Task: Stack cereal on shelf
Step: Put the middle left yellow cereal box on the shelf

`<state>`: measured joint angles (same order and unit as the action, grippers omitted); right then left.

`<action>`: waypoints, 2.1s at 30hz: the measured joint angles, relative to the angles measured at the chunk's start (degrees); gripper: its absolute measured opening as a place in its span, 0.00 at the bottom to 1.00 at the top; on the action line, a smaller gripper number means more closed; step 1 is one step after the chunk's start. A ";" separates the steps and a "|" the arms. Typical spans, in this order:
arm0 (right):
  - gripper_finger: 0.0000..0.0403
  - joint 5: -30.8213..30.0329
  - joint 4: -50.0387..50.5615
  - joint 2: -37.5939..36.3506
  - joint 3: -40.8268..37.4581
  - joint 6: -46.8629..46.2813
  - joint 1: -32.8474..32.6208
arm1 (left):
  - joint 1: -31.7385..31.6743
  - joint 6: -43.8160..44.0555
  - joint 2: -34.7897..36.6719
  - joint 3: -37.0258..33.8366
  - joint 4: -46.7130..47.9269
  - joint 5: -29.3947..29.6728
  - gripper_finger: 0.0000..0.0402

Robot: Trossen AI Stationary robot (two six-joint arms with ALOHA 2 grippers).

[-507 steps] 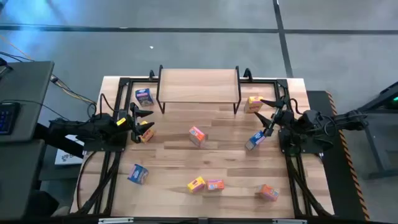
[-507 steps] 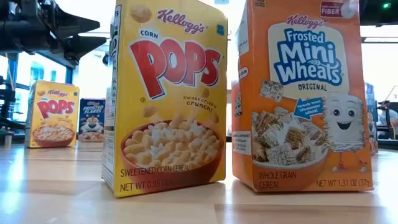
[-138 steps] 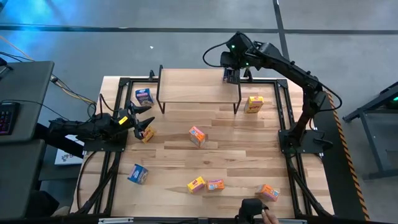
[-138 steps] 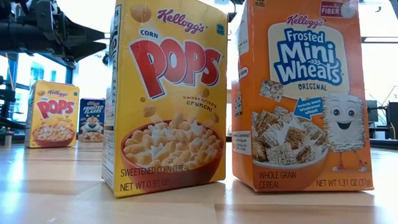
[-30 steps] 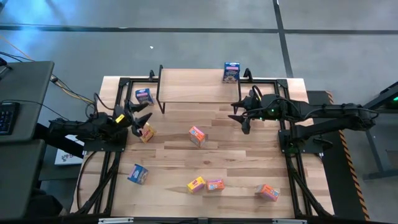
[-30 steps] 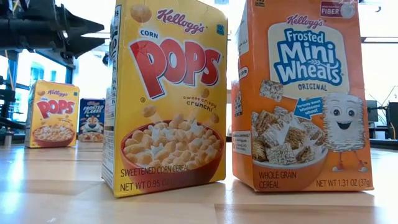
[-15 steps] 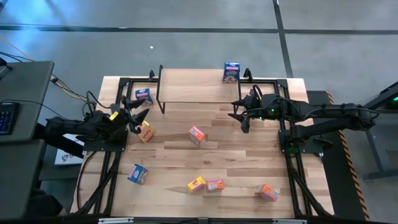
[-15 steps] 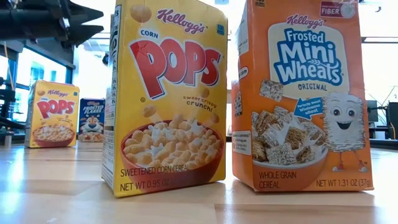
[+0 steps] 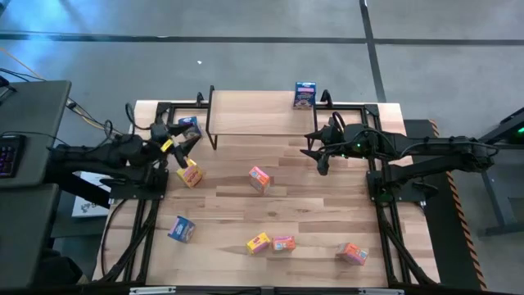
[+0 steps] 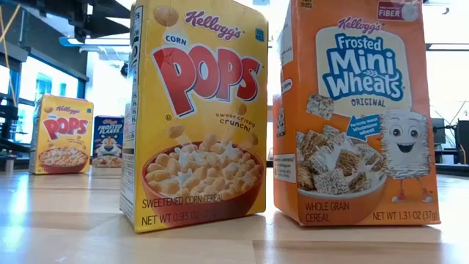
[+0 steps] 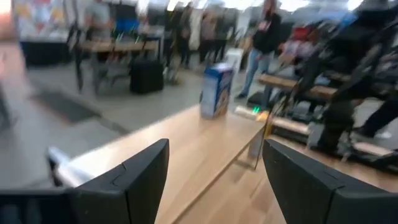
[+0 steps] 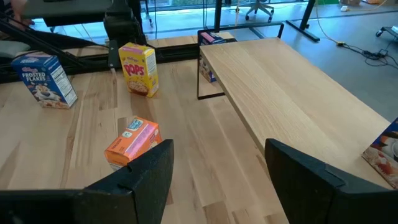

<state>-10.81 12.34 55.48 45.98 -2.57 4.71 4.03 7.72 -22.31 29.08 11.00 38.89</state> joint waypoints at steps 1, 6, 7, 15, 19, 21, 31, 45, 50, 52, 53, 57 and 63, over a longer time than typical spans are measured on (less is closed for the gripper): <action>0.61 0.00 0.23 0.00 0.00 0.00 0.00 | 0.00 2.19 -0.83 1.49 3.10 0.48 0.62; 0.61 0.00 0.35 0.00 0.00 0.23 0.00 | 0.00 15.93 -4.68 8.13 16.97 2.82 0.62; 0.61 0.00 0.35 0.00 0.00 0.23 0.00 | 0.00 18.11 -5.39 9.22 19.39 2.89 0.62; 0.61 0.00 0.76 0.00 0.00 0.24 0.00 | 0.00 35.51 -10.79 15.39 37.37 0.06 0.62; 0.61 0.00 1.15 -0.02 0.00 0.24 0.00 | 0.00 43.20 -13.73 17.59 45.38 -3.33 0.62; 0.61 0.00 1.52 0.01 0.00 0.25 0.00 | 0.00 45.54 -15.04 18.21 47.54 -5.67 0.62; 0.61 0.02 1.64 0.04 0.00 1.53 0.00 | 0.00 50.74 -20.14 18.64 55.40 -13.82 0.62; 0.61 0.02 1.64 0.07 0.00 3.03 0.00 | 0.00 53.73 -24.62 18.64 59.50 -20.37 0.62; 0.61 0.02 1.64 0.07 0.00 3.04 0.00 | 0.00 53.77 -26.70 18.64 59.48 -20.66 0.62; 0.61 0.02 1.66 0.07 0.00 3.04 0.00 | 0.00 53.81 -27.71 18.64 59.50 -21.21 0.62; 0.61 0.02 1.70 0.07 0.00 3.04 0.00 | 0.00 53.80 -28.24 18.64 59.48 -21.75 0.62; 0.61 0.02 1.79 0.07 0.00 3.04 0.00 | 0.00 53.82 -30.41 18.62 59.45 -23.01 0.62; 0.61 0.02 1.96 0.07 0.02 3.04 0.00 | 0.02 53.82 -32.87 18.60 59.41 -23.64 0.62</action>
<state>-10.79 14.30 55.55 46.00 0.47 4.71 4.05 61.54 -55.18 47.68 70.41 15.25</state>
